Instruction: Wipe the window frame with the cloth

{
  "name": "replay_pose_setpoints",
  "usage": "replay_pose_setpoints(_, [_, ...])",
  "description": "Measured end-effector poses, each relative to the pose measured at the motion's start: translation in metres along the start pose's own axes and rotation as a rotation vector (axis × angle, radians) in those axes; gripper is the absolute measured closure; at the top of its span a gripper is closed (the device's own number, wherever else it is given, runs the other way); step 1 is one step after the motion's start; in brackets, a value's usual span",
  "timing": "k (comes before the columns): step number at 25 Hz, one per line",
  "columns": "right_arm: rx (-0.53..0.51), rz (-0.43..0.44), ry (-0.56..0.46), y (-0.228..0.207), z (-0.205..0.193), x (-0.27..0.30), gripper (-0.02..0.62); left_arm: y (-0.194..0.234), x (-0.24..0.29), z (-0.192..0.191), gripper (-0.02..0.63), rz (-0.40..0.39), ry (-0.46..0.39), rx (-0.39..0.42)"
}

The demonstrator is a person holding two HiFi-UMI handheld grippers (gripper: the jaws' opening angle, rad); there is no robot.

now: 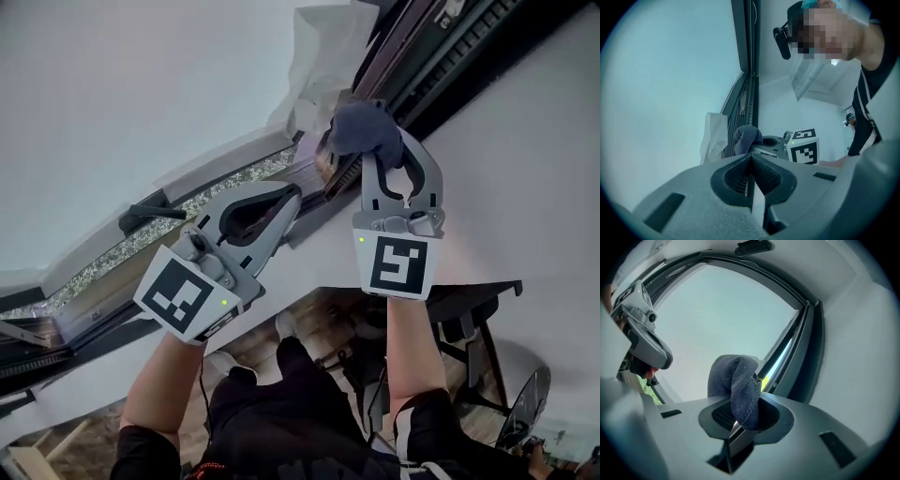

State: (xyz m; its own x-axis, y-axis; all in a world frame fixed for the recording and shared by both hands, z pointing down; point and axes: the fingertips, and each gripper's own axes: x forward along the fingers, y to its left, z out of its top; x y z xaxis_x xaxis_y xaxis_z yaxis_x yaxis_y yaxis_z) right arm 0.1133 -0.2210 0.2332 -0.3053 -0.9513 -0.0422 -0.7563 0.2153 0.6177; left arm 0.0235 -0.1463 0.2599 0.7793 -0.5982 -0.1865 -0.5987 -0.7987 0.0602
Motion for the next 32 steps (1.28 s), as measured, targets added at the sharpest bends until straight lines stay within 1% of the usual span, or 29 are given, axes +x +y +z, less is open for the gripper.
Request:
replay_pose_setpoints(4, [-0.064,-0.040,-0.042,-0.028,0.034,0.002,0.525,-0.003,0.007,0.026,0.586,-0.012,-0.029,0.033])
replay_pose_setpoints(8, [-0.120,-0.100,-0.098,-0.060,0.072,0.004,0.525,-0.002,0.014,0.051,0.586,-0.027,-0.059,0.071])
replay_pose_setpoints(15, [-0.213,-0.156,-0.131,-0.097,0.118,0.010,0.525,0.004,0.020,0.086,0.586,-0.033,-0.102,0.115])
replay_pose_setpoints(22, [-0.285,-0.188,-0.120,-0.106,0.128,0.016,0.525,0.008,0.023,0.100,0.586,-0.033,-0.132,0.127])
replay_pose_setpoints(29, [-0.337,-0.202,-0.103,-0.103,0.128,0.019,0.525,0.014,0.021,0.098,0.586,-0.034,-0.143,0.116])
replay_pose_setpoints(32, [-0.343,-0.199,-0.097,-0.101,0.124,0.020,0.525,0.014,0.023,0.094,0.586,-0.039,-0.138,0.107])
